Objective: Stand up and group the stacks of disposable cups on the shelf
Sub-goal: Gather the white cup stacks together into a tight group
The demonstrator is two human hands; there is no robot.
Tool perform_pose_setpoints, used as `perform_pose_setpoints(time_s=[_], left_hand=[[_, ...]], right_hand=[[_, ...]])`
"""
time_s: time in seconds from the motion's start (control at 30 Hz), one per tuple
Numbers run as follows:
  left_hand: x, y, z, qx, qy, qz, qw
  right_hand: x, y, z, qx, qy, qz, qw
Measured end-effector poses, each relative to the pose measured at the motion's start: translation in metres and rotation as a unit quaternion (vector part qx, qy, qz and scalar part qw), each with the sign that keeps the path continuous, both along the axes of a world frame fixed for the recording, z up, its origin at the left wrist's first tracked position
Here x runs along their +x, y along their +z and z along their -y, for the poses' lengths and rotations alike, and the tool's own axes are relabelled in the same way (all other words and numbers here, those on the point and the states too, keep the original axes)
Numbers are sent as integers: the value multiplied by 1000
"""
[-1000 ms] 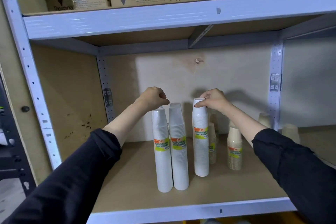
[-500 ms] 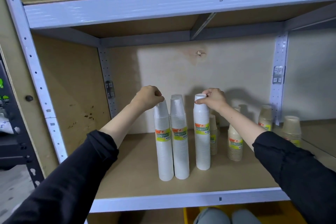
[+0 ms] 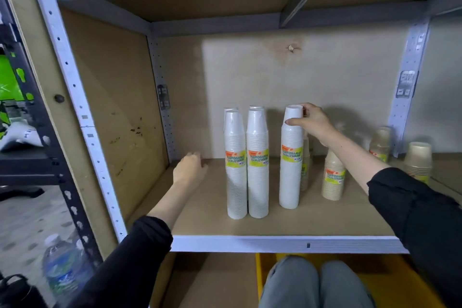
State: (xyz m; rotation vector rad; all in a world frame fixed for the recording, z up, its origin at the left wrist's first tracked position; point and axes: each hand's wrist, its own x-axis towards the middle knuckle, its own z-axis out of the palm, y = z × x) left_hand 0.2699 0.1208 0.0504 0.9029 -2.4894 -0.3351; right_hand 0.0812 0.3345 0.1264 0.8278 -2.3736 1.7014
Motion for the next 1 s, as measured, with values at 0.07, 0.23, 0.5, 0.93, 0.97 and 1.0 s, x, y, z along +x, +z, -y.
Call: perform_pose_setpoints(time_s=[0.07, 0.23, 0.5, 0.93, 0.97, 1.0], left_hand=[[-1, -16, 4, 0, 3, 17, 1000], [-5, -47, 8, -6, 11, 46, 999], [-6, -95, 15, 56, 7, 94, 994], [-14, -128, 19, 101, -21, 105, 989], [-14, -128, 19, 99, -22, 105, 989], [-15, -129, 20, 97, -22, 105, 989]], right_hand=[[1, -1, -1, -8, 3, -1, 1000], [7, -3, -1, -33, 41, 4, 999], [11, -2, 3, -46, 39, -10, 998], [7, 1, 5, -30, -15, -24, 999], [8, 2, 6, -32, -16, -22, 999], [9, 3, 6, -34, -18, -22, 999]])
